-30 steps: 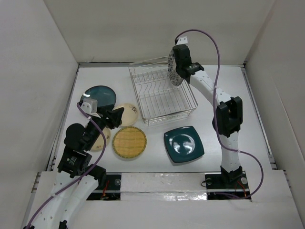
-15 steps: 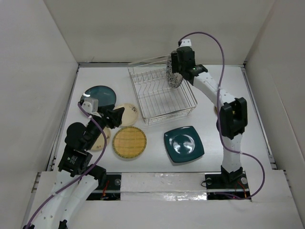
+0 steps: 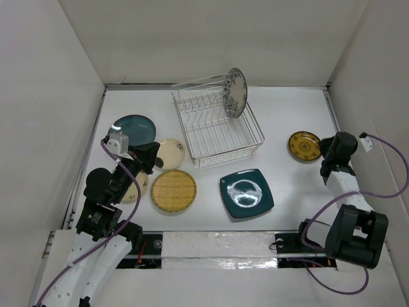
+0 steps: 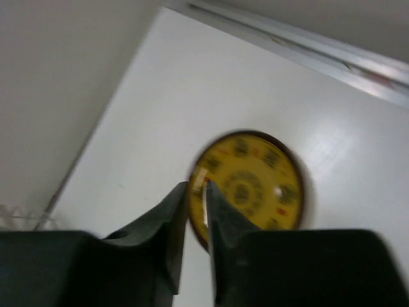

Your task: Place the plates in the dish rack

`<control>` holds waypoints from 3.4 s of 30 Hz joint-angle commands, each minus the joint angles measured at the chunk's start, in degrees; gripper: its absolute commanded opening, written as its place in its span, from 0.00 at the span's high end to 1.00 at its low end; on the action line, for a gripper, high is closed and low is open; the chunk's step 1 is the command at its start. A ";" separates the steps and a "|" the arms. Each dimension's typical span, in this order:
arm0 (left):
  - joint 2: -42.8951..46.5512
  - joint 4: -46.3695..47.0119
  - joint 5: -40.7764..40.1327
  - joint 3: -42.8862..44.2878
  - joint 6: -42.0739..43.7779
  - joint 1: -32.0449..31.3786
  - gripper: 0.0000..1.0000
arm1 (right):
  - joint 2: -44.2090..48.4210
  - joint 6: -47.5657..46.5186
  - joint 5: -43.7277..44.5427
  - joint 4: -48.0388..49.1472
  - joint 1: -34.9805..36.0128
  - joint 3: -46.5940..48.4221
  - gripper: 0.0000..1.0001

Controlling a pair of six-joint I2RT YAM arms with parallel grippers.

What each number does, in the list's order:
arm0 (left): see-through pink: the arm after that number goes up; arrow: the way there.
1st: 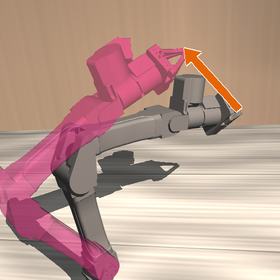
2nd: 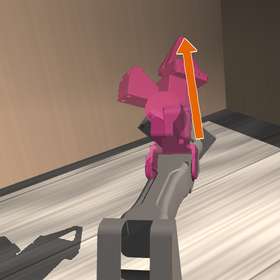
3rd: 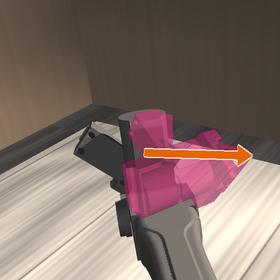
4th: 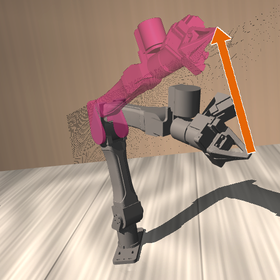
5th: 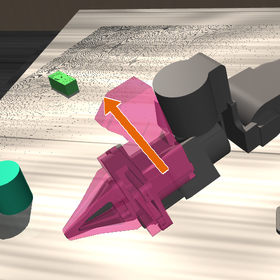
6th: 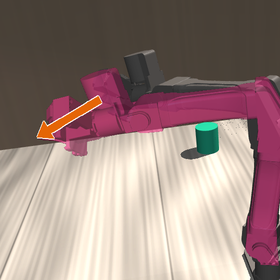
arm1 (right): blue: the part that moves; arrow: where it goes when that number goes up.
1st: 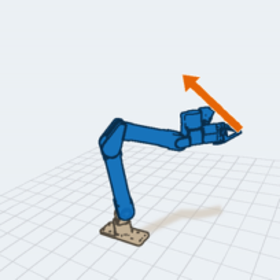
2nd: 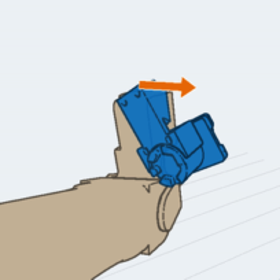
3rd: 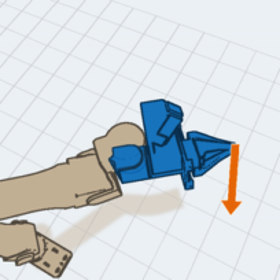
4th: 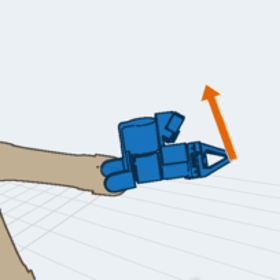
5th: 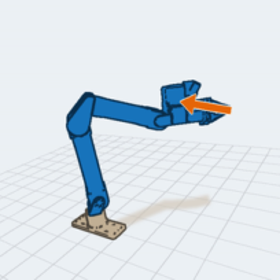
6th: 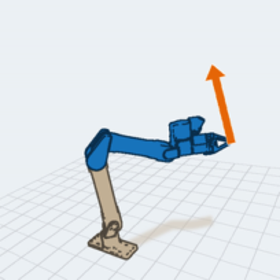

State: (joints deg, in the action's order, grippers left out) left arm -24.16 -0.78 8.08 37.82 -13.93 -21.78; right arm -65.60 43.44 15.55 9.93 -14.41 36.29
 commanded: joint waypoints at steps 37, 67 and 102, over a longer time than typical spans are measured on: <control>1.93 1.92 -1.13 -0.38 0.40 -0.98 0.54 | 0.47 -9.22 4.02 -3.51 10.08 19.62 1.00; -0.53 1.92 -1.22 -0.56 0.13 -0.98 0.54 | -64.91 -50.47 41.58 -37.97 50.80 104.51 1.00; -1.85 1.92 -1.92 -0.65 0.22 -0.98 0.54 | -61.24 -44.77 31.59 -31.29 49.83 89.23 0.49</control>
State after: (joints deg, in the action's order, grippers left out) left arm -25.87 -1.15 6.74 37.82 -13.96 -22.46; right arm -135.57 -4.73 51.66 -24.99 35.66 126.76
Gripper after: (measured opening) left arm 0.458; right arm 0.489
